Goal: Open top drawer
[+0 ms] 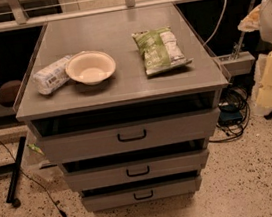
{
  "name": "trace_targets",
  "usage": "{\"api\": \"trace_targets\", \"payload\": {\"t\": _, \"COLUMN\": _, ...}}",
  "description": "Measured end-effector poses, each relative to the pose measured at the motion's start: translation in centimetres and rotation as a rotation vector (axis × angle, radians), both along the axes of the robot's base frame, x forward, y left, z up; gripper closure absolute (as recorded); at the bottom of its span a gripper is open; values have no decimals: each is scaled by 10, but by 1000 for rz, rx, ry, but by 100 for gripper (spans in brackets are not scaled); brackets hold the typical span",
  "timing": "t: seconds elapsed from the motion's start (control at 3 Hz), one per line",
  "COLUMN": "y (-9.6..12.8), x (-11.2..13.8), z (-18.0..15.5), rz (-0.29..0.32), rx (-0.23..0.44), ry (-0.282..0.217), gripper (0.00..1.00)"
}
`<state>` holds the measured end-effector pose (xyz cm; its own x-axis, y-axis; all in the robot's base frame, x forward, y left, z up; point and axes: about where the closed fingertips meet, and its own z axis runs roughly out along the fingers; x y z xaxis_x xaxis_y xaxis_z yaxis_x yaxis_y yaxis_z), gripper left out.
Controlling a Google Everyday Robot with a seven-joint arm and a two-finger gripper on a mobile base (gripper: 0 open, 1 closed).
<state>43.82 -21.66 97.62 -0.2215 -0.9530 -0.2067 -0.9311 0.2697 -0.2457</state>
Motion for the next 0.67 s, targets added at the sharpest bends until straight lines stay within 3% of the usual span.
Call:
{"api": "trace_targets", "payload": {"t": 0.33, "y": 1, "x": 0, "z": 1, "rz": -1, "rx": 0, "ry": -6, "gripper": 0}}
{"api": "trace_targets", "payload": {"t": 0.67, "y": 7, "x": -4, "z": -6, "rz": -55, "rx": 6, "ry": -32, "gripper": 0}}
